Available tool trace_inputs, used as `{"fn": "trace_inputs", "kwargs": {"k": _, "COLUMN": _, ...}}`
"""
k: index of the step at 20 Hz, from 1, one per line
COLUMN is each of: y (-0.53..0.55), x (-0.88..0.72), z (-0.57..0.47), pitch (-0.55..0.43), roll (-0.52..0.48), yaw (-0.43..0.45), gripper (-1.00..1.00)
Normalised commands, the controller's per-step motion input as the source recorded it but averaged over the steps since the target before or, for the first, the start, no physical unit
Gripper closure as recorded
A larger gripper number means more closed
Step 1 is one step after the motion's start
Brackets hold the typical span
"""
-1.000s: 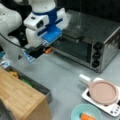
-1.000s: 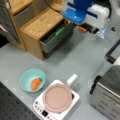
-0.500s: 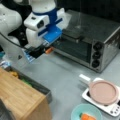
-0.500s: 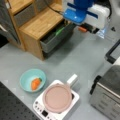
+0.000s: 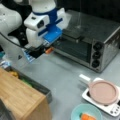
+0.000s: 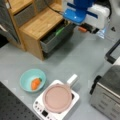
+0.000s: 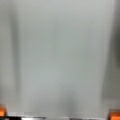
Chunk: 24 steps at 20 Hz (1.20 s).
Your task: Pick up the pan. Place the pan on the table. Pick up the bowl. Place the bowl on the stove.
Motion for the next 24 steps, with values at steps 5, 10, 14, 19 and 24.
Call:
{"fn": "trace_inputs", "kwargs": {"k": 5, "y": 0.03, "x": 0.51, "z": 0.21, "pitch": 0.120, "roll": 0.007, "yaw": 0.056, "gripper": -1.00}}
{"fn": "trace_inputs", "kwargs": {"k": 10, "y": -0.04, "x": 0.60, "z": 0.20, "pitch": 0.171, "roll": -0.012, "yaw": 0.033, "gripper": -1.00}}
{"fn": "trace_inputs", "kwargs": {"k": 14, "y": -0.07, "x": 0.61, "z": 0.19, "pitch": 0.182, "roll": -0.026, "yaw": 0.009, "gripper": -1.00}}
{"fn": "trace_inputs", "kwargs": {"k": 19, "y": -0.03, "x": 0.63, "z": 0.24, "pitch": 0.205, "roll": -0.033, "yaw": -0.039, "gripper": -1.00}}
{"fn": "trace_inputs", "kwargs": {"k": 24, "y": 0.12, "x": 0.64, "z": 0.19, "pitch": 0.243, "roll": -0.090, "yaw": -0.047, "gripper": -1.00}}
